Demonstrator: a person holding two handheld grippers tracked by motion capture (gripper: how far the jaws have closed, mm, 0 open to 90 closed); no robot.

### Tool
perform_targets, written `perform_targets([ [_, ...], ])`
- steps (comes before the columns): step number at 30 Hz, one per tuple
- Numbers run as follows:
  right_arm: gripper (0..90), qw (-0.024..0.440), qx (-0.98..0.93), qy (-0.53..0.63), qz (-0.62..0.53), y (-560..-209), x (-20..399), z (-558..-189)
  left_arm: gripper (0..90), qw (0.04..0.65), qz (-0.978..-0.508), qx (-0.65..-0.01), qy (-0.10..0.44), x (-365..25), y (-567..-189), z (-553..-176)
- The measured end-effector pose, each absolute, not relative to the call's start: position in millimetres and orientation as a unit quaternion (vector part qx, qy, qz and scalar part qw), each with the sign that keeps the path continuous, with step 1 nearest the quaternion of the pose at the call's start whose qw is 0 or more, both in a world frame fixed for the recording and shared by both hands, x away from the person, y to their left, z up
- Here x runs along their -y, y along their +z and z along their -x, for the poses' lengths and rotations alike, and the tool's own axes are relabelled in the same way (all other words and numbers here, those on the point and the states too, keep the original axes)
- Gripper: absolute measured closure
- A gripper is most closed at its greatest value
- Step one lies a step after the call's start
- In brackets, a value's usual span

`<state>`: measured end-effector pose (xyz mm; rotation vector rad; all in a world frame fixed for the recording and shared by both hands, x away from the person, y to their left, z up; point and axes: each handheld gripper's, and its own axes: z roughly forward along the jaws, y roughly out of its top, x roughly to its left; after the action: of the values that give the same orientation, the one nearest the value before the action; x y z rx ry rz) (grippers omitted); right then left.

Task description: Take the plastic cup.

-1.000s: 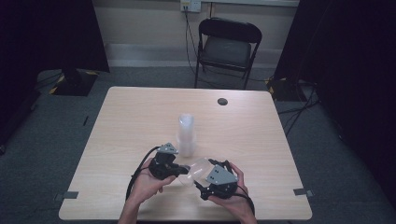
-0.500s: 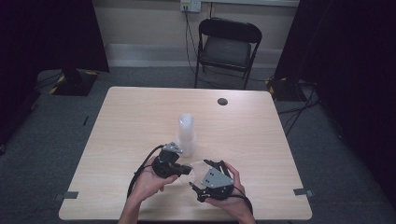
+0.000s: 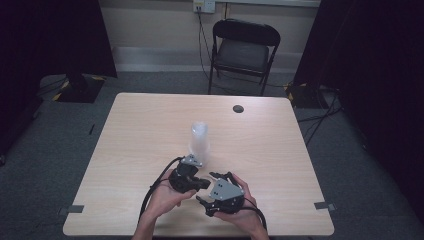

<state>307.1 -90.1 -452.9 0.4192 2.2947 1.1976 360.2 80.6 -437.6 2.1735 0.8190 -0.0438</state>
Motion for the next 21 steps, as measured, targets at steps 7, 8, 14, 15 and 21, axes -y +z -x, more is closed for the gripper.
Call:
perform_targets([
  [7, 25.5, 0.256, -0.838, 0.457, -0.154, -448.8, 89.6, -306.7, 86.4, 0.394, -0.859, -0.326, -0.015, -81.7, -438.2, -360.3],
  [8, 25.5, 0.256, -0.838, 0.457, -0.154, -448.8, 89.6, -306.7, 86.0, 0.394, -0.859, -0.326, -0.015, -81.7, -438.2, -360.3],
  [14, 27.1, 0.256, -0.835, 0.462, -0.155, -447.2, 87.9, -305.8, 85.9, 0.395, -0.858, -0.327, -0.012, -84.3, -437.3, -359.4],
  [15, 27.6, 0.255, -0.835, 0.462, -0.156, -447.2, 87.7, -306.0, 85.9, 0.396, -0.858, -0.327, -0.011, -84.6, -437.3, -359.3],
  [21, 28.4, 0.258, -0.836, 0.457, -0.16, -447.4, 87.2, -306.6, 86.0, 0.406, -0.852, -0.331, -0.003, -85.2, -438.8, -359.6],
])
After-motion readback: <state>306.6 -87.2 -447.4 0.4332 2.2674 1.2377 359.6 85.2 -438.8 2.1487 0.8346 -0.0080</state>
